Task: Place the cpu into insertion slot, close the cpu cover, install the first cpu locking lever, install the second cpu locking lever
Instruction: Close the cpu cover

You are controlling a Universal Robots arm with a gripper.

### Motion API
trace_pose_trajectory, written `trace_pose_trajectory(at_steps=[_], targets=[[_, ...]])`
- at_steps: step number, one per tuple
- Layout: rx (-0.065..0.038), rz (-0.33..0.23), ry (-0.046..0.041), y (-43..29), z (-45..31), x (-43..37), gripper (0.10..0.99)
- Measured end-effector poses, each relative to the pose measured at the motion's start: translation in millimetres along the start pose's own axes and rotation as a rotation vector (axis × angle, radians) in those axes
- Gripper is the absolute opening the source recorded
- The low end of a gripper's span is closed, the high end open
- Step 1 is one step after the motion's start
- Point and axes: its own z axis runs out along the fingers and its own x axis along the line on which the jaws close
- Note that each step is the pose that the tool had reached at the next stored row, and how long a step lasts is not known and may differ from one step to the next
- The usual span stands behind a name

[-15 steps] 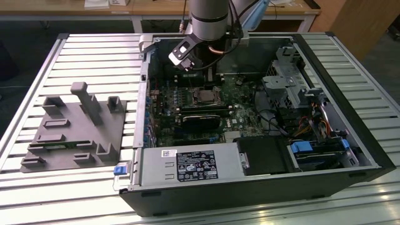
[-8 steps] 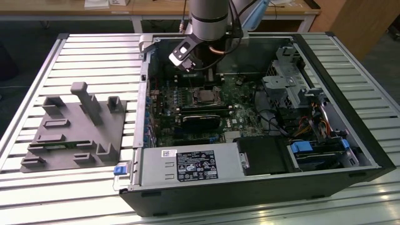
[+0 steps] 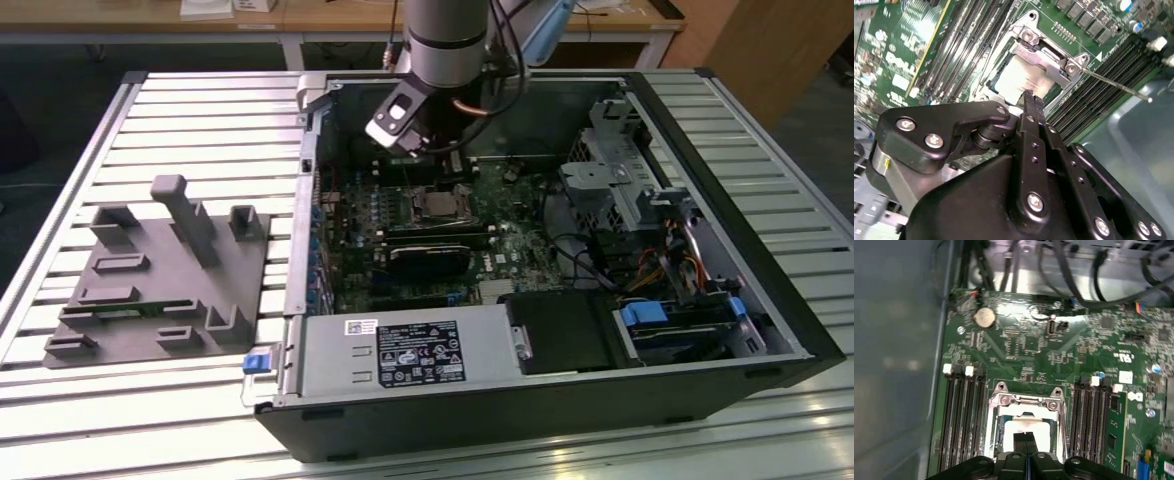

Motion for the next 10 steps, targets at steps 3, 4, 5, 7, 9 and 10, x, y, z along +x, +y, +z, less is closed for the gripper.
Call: trace_pose_trajectory(at_steps=[3,4,5,7,9,10], targets=[[0.001,-0.049,0.0036,-0.1,0.0,0.0,0.106],[0.001,-0.065,0.0049,-0.1,0.0,0.0,0.106],[0.001,-0.081,0.0061,-0.1,0.0,0.0,0.106],[0.002,-0.114,0.0086,-0.1,0.0,0.0,0.106],[0.003,-0.148,0.0111,-0.1,0.0,0.0,0.106],[0.003,-0.165,0.0124,-0.1,0.0,0.0,0.106]])
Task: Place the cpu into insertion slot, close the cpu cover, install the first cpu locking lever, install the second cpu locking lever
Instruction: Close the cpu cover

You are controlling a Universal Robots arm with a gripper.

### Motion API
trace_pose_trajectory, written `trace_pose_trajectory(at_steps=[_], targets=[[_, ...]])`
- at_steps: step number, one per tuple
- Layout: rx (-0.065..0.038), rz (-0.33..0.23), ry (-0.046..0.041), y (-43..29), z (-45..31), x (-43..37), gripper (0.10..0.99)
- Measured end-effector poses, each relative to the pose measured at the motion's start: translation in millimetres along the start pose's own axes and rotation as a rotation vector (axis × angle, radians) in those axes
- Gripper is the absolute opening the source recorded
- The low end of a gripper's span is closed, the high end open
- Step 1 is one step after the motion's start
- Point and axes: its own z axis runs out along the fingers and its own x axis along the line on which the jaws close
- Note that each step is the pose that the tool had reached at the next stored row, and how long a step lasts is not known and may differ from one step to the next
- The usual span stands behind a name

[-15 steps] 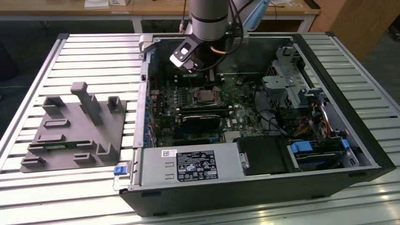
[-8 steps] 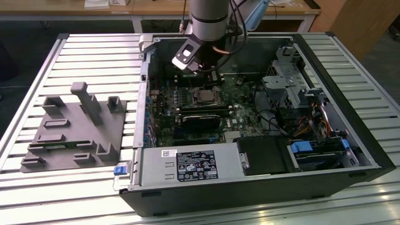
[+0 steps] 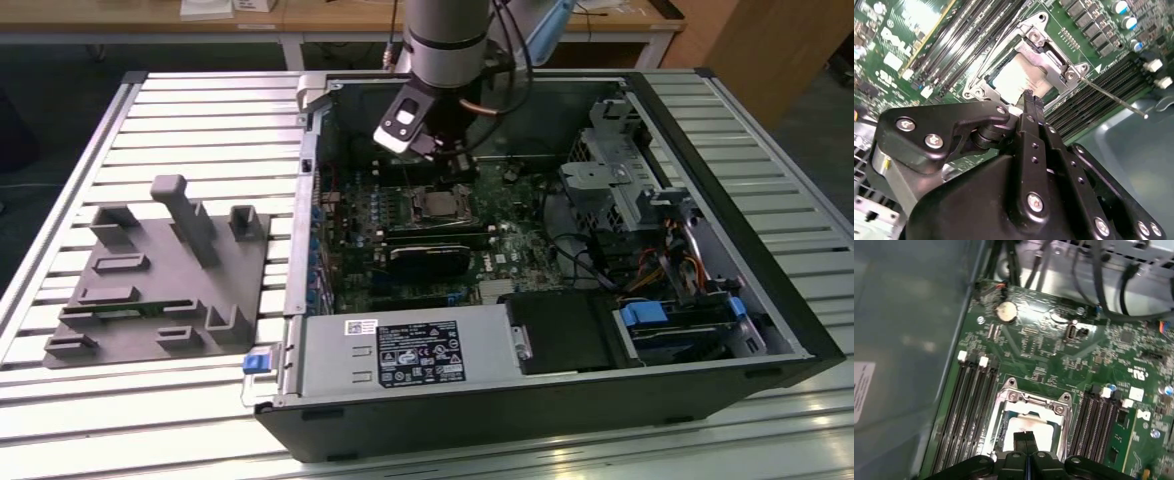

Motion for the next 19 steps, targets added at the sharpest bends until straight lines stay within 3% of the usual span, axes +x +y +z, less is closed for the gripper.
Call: trace_pose_trajectory(at_steps=[19], targets=[[0.006,-0.326,0.0244,-0.1,0.0,0.0,0.106]])
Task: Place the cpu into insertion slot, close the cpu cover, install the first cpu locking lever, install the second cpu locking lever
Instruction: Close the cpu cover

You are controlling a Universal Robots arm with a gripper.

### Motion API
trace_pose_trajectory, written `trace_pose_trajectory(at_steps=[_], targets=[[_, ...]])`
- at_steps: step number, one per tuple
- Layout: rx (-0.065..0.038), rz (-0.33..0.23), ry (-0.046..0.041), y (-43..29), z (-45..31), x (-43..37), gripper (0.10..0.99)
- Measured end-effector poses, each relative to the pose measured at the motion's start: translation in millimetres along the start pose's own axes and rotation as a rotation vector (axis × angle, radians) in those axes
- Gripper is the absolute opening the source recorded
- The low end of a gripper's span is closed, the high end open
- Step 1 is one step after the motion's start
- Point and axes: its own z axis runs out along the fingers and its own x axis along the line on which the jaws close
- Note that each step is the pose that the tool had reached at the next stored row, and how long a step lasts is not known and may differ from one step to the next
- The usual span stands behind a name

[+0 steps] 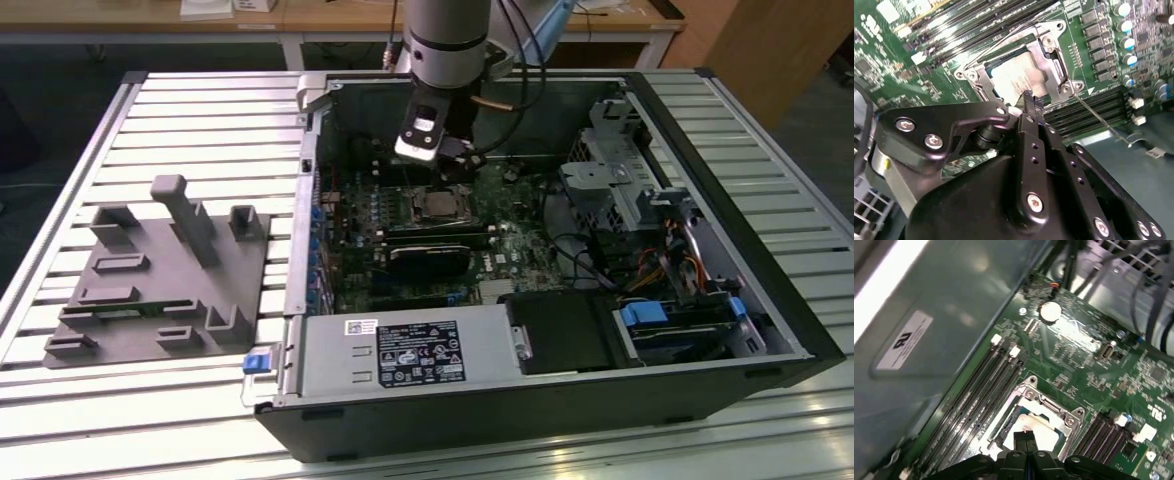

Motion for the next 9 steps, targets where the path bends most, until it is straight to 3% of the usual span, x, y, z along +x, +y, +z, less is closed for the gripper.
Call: trace_pose_trajectory(at_steps=[9], targets=[[0.003,-0.165,0.0124,0.0,0.1,0.0,0.106]])
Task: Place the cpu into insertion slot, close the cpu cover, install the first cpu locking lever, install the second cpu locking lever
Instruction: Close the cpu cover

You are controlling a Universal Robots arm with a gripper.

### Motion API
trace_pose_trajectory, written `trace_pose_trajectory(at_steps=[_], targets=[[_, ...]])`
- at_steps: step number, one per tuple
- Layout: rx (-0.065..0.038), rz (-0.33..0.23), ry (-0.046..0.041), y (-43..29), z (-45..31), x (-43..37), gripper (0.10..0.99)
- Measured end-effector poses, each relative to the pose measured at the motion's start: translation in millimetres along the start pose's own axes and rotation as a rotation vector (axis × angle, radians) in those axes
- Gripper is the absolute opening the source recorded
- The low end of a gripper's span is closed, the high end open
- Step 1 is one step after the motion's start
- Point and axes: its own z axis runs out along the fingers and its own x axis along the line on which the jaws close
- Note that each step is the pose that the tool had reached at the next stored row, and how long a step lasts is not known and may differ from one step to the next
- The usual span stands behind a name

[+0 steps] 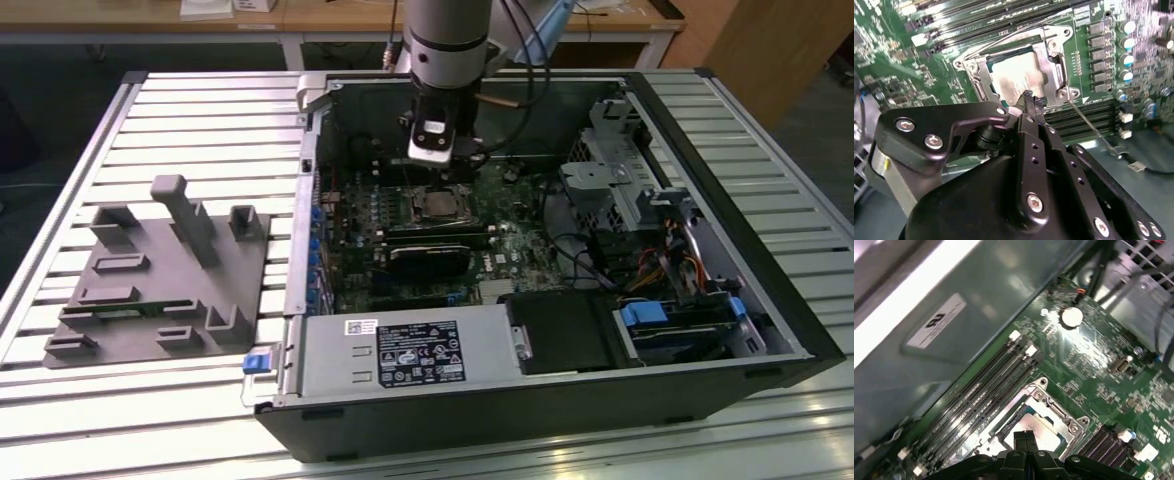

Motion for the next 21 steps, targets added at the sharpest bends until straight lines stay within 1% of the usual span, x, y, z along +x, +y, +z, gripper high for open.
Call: trace_pose_trajectory(at_steps=[21], targets=[[0.007,-0.379,0.0283,-0.1,0.5,0.0,0.106]])
